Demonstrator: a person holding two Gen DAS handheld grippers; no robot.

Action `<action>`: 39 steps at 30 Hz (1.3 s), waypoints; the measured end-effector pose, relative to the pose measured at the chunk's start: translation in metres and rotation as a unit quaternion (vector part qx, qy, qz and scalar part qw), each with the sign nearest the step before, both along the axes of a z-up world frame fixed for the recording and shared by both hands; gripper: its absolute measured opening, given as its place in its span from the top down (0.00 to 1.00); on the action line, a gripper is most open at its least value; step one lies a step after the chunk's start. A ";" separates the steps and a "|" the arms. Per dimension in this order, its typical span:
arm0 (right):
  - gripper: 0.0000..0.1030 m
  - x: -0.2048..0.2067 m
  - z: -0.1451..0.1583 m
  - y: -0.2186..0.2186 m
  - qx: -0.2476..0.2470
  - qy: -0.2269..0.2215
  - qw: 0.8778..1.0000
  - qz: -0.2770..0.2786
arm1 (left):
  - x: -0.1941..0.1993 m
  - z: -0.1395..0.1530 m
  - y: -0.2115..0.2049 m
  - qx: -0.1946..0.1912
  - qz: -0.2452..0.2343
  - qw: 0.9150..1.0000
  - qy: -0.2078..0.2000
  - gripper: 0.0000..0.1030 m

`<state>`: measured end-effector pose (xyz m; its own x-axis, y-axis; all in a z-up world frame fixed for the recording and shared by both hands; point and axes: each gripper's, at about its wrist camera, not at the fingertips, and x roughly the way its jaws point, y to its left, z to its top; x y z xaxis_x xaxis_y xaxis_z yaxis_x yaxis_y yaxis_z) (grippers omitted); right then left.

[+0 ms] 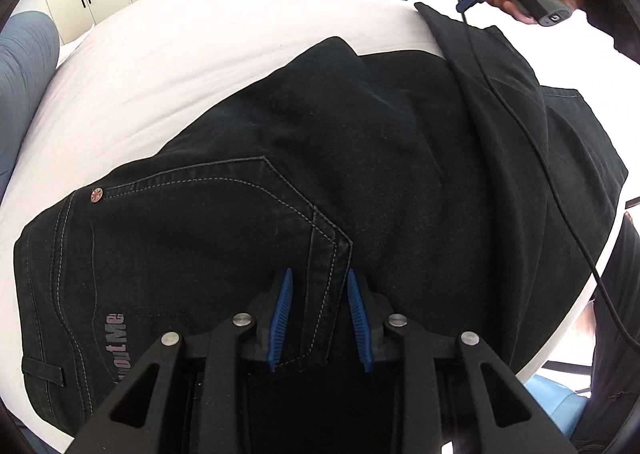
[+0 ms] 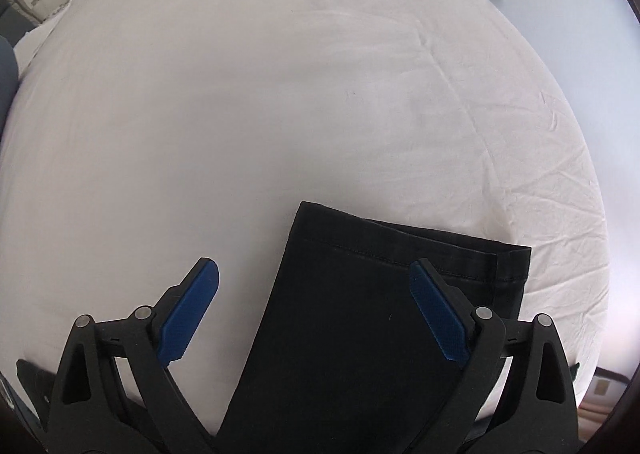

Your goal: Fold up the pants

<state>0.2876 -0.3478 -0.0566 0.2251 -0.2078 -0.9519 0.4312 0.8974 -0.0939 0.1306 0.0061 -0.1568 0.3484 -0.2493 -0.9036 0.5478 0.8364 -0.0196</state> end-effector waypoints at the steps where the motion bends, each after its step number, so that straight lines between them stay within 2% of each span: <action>1: 0.06 0.003 -0.004 0.001 -0.002 0.011 1.000 0.000 | 0.002 -0.001 -0.002 -0.001 0.001 1.000 0.000 0.71; 4: 0.07 0.011 -0.016 0.003 -0.010 0.033 0.999 -0.012 | 0.007 0.003 0.005 -0.003 0.001 1.000 -0.003 0.71; 6: 0.20 0.004 -0.022 -0.008 -0.004 0.040 0.999 -0.031 | -0.002 0.002 0.006 0.000 0.002 1.000 -0.006 0.71; 8: 0.25 0.005 -0.027 -0.010 0.009 0.041 0.998 -0.036 | -0.005 0.002 0.003 0.003 0.003 1.000 -0.008 0.71; 10: 0.39 0.006 -0.025 -0.005 0.006 0.037 0.999 -0.029 | -0.009 0.000 -0.003 0.006 0.005 1.000 -0.009 0.71; 12: 0.70 0.008 -0.021 -0.002 0.008 0.034 0.999 -0.020 | -0.011 -0.003 -0.007 0.008 0.007 1.000 -0.009 0.71; 15: 0.92 0.010 -0.015 -0.001 0.015 0.029 0.999 -0.012 | -0.012 -0.005 -0.008 0.009 0.009 1.000 -0.010 0.71; 19: 0.97 -0.002 -0.002 -0.011 0.039 -0.003 0.999 -0.008 | -0.012 -0.005 -0.010 0.010 0.012 1.000 -0.008 0.71; 24: 0.98 -0.049 0.037 -0.048 0.077 -0.101 0.992 -0.025 | -0.010 -0.004 -0.010 0.009 0.016 1.000 -0.004 0.71; 31: 0.99 -0.181 0.093 -0.091 0.091 -0.220 0.968 -0.073 | -0.006 -0.002 -0.018 0.022 0.014 1.000 0.000 0.71; 35: 0.99 -0.258 0.093 -0.114 0.105 -0.257 0.954 -0.116 | -0.004 -0.002 -0.024 0.028 0.016 0.999 0.003 0.71; 39: 0.99 -0.324 0.086 -0.118 0.125 -0.290 0.935 -0.159 | -0.001 -0.002 -0.033 0.040 0.018 0.999 0.003 0.71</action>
